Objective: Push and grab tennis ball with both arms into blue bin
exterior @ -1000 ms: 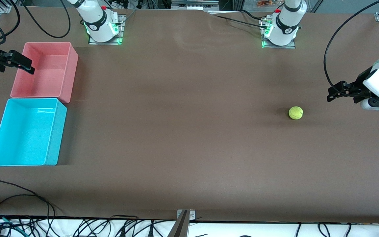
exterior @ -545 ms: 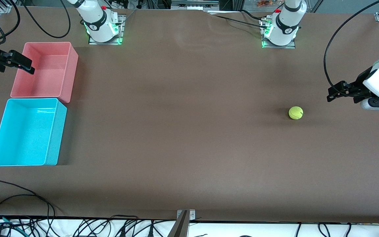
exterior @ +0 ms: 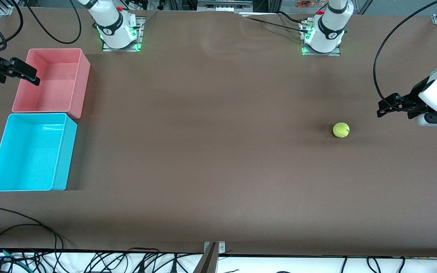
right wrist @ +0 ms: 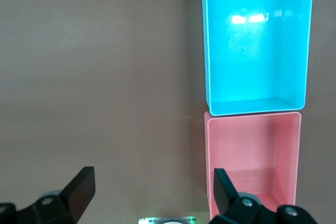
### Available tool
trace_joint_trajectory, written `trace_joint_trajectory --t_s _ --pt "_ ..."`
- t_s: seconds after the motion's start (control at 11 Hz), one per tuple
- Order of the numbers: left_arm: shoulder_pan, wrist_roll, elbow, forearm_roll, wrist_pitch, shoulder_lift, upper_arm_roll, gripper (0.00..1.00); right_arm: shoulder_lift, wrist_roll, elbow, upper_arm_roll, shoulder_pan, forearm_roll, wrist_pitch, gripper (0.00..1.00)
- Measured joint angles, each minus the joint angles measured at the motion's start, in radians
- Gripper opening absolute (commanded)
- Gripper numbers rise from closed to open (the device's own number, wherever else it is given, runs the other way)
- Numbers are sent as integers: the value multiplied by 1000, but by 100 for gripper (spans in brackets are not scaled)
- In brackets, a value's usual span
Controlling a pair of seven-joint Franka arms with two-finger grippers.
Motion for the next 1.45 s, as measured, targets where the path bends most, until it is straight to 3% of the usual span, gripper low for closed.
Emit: trace_joint_trajectory --t_s 0.09,0.36,0.91,1.18,1.45 --pt "0 0 0 0 0 0 0 71 0 0 0 0 0 0 0 100" --pt "0 0 -2 0 0 0 0 0 0 0 0 0 0 0 0 100" --pt "16 125 -21 0 -7 5 1 0 0 0 0 0 0 0 0 100" --pt "125 577 -32 2 -5 31 5 0 0 0 0 0 0 -1 0 100" --pt "159 887 -38 99 9 45 0 0 0 0 0 0 0 -1 0 100"
